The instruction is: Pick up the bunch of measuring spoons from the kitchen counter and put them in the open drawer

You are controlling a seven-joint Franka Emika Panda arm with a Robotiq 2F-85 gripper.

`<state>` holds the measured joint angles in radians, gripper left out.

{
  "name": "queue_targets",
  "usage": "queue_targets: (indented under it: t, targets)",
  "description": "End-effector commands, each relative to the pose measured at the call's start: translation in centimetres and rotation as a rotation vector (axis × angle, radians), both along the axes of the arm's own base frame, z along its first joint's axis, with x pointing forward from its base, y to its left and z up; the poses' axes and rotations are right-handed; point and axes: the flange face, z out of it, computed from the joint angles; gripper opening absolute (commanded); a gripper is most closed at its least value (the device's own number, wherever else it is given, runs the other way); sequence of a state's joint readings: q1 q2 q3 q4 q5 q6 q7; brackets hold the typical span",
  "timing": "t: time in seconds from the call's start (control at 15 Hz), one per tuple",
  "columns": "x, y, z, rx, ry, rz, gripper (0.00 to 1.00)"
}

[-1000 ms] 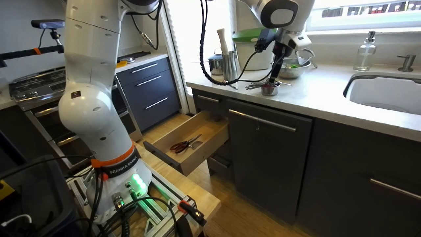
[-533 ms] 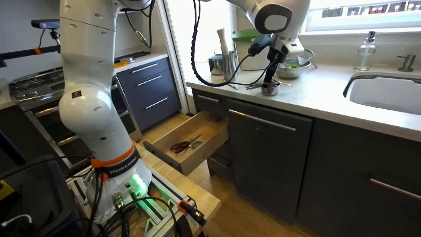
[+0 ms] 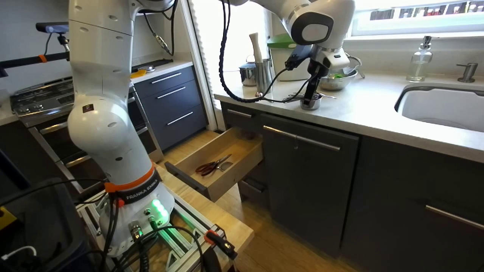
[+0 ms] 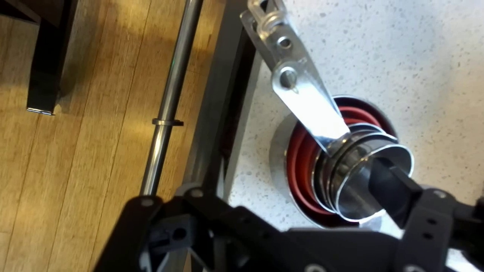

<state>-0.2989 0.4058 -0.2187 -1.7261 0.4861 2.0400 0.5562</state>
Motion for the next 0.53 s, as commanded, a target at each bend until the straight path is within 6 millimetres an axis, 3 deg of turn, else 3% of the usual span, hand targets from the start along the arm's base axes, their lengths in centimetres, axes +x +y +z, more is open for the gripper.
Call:
queue_targets:
  t: [0.0,0.07,0.2,0.47]
  targets:
    - [-0.1,0.5,-1.5,0.020,0.004,-0.001,0.85]
    - [0.0,0.6,-2.0,0.018,-0.001,0.000,0.79]
    - [0.2,0.5,-3.1,0.006,-0.007,-0.011,0.53]
    - [0.5,0.1,-3.9,-0.016,-0.040,-0.045,0.24]
